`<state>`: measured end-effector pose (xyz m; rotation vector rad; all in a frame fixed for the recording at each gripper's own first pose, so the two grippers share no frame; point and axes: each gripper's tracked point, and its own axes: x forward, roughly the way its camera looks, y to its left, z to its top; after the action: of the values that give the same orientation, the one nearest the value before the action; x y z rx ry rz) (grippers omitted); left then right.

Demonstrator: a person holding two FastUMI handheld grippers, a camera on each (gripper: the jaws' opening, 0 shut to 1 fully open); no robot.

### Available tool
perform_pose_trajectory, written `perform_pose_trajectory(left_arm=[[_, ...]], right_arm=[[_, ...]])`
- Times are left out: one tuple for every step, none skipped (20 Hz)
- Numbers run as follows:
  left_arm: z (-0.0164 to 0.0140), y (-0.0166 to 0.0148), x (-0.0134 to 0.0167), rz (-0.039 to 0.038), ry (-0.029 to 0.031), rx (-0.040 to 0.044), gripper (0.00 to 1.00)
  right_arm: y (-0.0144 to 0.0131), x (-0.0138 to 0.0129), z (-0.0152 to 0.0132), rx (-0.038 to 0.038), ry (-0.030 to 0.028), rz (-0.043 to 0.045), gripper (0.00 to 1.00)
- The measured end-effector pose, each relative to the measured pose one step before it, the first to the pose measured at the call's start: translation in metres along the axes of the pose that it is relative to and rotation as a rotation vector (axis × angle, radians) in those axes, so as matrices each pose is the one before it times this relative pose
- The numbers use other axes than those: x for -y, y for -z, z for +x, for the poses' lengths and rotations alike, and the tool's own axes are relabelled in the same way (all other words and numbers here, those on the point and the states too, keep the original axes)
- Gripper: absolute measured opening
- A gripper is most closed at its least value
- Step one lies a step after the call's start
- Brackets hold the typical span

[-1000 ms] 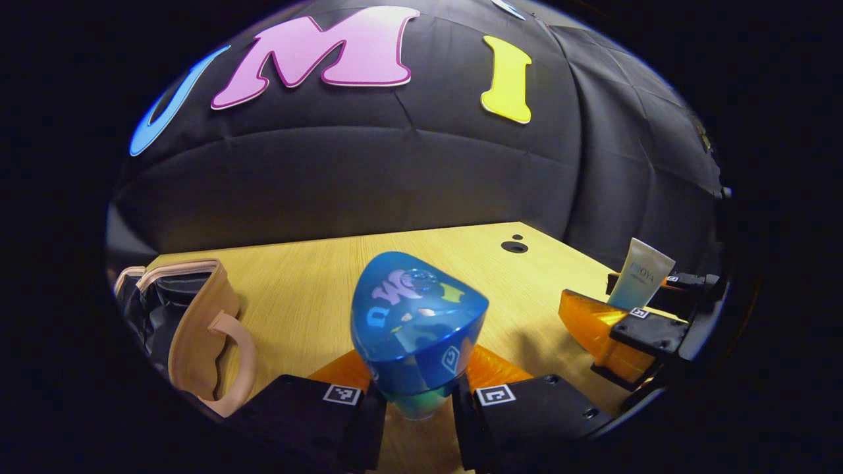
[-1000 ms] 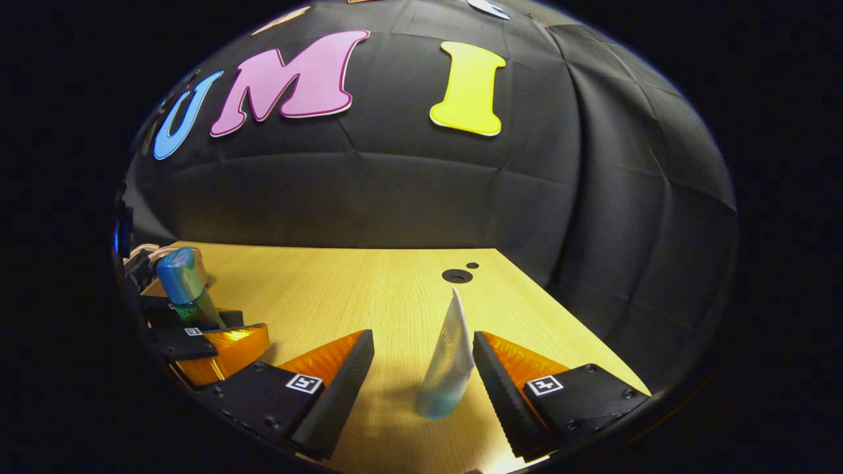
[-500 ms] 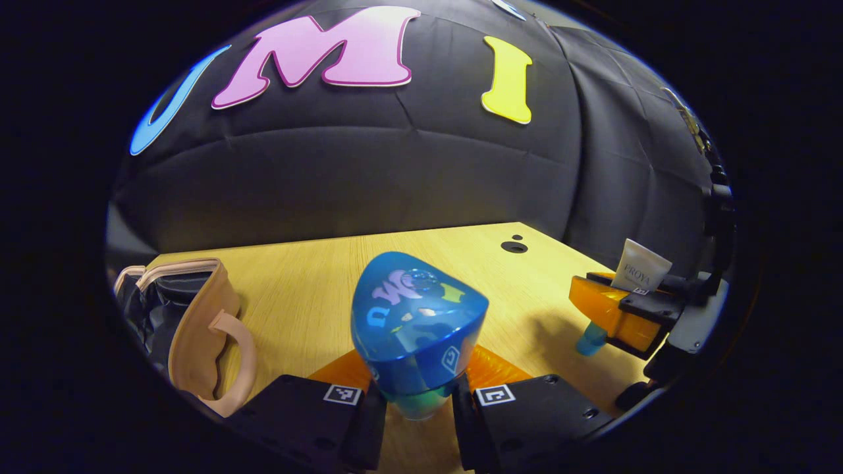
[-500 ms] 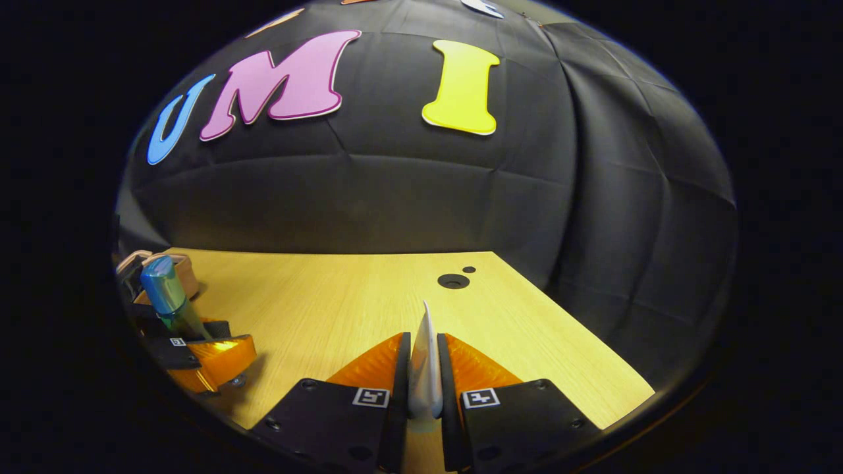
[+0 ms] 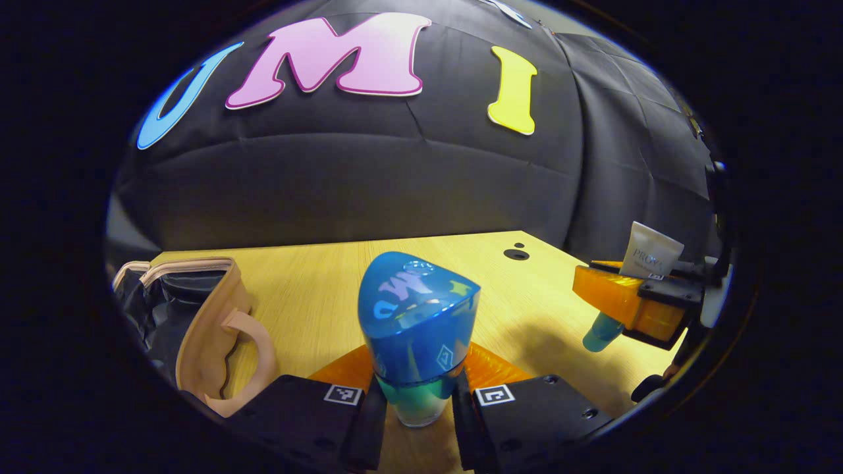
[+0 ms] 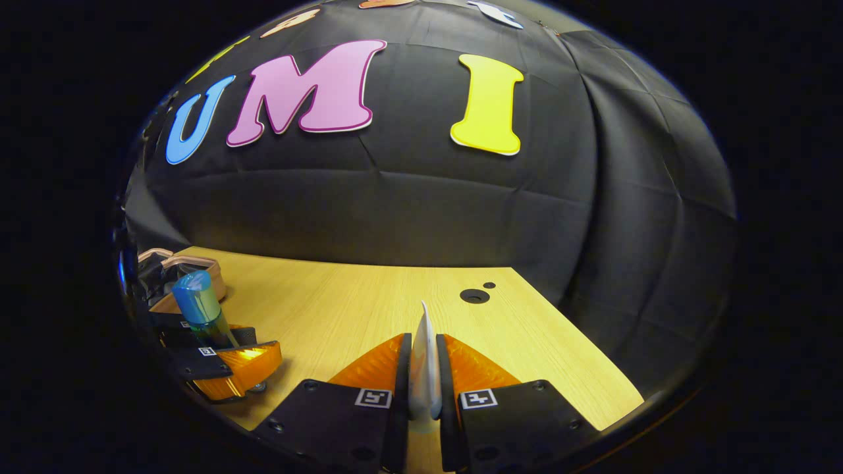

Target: First open the suitcase, pack the skin care products into it, and then close the suitcase.

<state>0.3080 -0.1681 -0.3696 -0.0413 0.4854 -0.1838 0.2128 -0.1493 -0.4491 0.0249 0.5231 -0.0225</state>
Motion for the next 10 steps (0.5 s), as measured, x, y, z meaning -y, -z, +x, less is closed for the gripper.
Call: perform_pose_trajectory(left_arm=[[-0.00316,-0.00467,-0.0025,-0.00209,-0.00071,0.01357,0.48],[-0.00401,-0.00682,-0.00157,0.00257,0.00256,0.01356,0.48],[-0.00624,-0.00921,-0.00194,0.00634,0.00133,0.01718,0.48],[-0.00783,-0.01001,-0.00381,0.00239,0.0016,0.01602,0.48],[-0.00919,-0.01197,-0.00525,-0.00628,-0.00156,0.01607,0.48],[-0.00972,-0.01228,-0.0069,-0.011,-0.0071,0.01712,0.47],[-0.01029,-0.01321,-0.01001,-0.01131,-0.01239,0.01422,0.48],[-0.01058,-0.0113,-0.01249,-0.00582,-0.01835,0.00673,0.48],[-0.01017,-0.00984,-0.01619,-0.00052,-0.02498,-0.00012,0.47],[-0.00819,-0.00724,-0.01827,0.00285,-0.02837,-0.00274,0.44]], right_arm=[[-0.00407,-0.00285,-0.00172,0.00568,-0.00442,-0.00463,0.23],[-0.0046,-0.00341,-0.00293,0.00286,-0.00744,-0.0028,0.23],[-0.00485,-0.00432,-0.00281,0.00228,-0.00778,-0.00466,0.23],[-0.00632,-0.0053,-0.00343,0.00537,-0.01099,-0.00625,0.23],[-0.00808,-0.00675,-0.00323,0.00818,-0.01344,-0.0059,0.23],[-0.0079,-0.00711,-0.00439,0.00766,-0.01344,-0.00512,0.27],[-0.00875,-0.00945,-0.0043,0.00685,-0.01609,-0.00303,0.23],[-0.00801,-0.01186,-0.00411,0.00569,-0.02066,0.00525,0.23],[-0.00761,-0.01287,-0.00325,0.00384,-0.02429,0.00919,0.23],[-0.00744,-0.0142,-0.00378,0.00086,-0.02132,0.00035,0.23]])
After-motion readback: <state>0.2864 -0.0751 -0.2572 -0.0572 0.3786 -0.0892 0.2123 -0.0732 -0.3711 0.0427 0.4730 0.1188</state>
